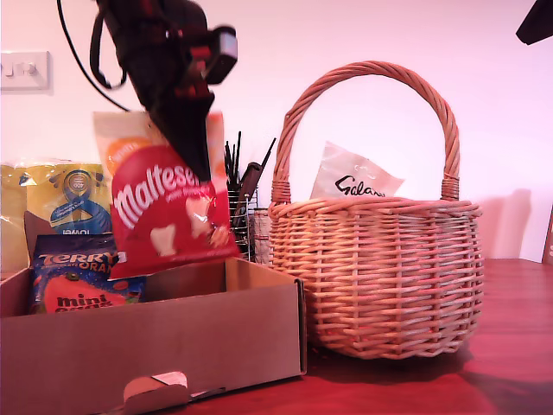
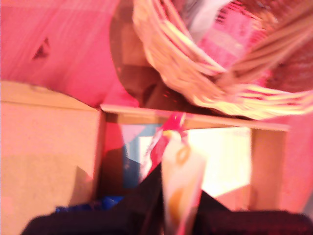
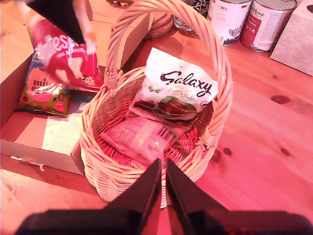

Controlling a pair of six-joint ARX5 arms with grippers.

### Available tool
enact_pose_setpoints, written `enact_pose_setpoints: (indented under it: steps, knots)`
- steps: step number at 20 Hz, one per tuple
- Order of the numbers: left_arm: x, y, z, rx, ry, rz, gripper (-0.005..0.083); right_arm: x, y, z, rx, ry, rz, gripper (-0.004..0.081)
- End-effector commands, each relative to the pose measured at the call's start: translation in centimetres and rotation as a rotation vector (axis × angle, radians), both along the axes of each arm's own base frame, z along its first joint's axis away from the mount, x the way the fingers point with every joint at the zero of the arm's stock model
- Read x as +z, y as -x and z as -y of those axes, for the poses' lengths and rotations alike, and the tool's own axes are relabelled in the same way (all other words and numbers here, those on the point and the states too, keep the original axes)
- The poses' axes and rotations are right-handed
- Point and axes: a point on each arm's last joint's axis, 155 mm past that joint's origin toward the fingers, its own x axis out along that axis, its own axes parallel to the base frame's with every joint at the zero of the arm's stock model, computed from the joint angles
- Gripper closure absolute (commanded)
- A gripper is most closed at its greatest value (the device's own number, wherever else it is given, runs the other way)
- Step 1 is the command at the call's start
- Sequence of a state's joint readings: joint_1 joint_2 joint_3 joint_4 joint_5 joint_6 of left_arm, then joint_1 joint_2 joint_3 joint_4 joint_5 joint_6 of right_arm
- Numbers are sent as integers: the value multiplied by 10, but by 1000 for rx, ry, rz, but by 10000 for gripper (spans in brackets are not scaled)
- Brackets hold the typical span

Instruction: Move the bags of Easter eggs from the cardboard box on the left into the woven basket on the right side.

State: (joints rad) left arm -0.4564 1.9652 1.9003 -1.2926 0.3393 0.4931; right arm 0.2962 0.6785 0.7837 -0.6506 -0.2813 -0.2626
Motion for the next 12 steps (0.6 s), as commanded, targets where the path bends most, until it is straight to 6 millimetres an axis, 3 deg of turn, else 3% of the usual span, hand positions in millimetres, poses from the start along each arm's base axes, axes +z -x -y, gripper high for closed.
enact_pose_setpoints:
  steps: [1,12]
  knots:
    - [7,6,6,-15,26,-17,795,9,0,-2,9,-10,23,783]
    - [28,20,4,-22,59,-18,795,10,-1,-2,9,-11,26,783]
